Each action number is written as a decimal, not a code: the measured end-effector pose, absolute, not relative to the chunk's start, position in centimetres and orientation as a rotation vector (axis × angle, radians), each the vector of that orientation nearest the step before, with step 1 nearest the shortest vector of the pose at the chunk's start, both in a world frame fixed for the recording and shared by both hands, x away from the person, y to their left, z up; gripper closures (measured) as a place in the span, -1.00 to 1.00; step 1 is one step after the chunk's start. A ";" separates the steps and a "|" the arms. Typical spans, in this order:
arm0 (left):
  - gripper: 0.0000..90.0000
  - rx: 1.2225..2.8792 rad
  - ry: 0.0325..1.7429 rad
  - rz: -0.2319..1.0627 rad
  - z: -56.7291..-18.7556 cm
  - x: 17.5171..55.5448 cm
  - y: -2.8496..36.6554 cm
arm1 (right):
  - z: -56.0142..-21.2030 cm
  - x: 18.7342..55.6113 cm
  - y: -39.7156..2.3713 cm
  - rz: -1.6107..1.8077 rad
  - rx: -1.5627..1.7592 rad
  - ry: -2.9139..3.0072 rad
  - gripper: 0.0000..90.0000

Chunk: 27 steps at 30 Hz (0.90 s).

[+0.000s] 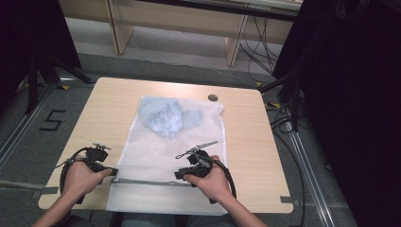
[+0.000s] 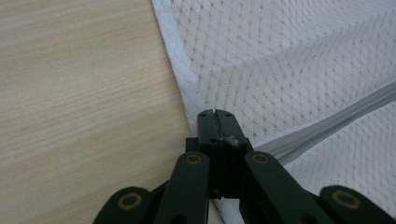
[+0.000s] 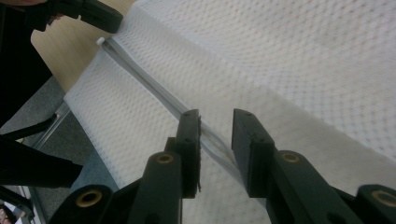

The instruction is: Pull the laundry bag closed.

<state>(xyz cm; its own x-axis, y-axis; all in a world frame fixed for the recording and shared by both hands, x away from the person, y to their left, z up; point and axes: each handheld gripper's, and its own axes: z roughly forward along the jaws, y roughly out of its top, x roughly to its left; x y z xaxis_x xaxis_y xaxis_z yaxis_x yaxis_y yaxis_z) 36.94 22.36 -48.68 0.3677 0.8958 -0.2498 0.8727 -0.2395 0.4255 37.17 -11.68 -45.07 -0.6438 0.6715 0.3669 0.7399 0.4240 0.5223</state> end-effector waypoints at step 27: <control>0.99 2.175 1.589 0.044 -49.0 37.0 21.9 | -46.6 37.3 -4.1 -0.998 -1.138 -2.526 0.65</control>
<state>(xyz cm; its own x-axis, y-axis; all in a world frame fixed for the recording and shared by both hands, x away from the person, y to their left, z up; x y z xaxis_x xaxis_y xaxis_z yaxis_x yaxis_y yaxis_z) 37.02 21.95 -49.04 0.3377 0.9128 -0.2299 0.8985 -0.2399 0.3676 37.31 -4.12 -46.57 -0.6849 0.5900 0.4276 0.7229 0.4768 0.5001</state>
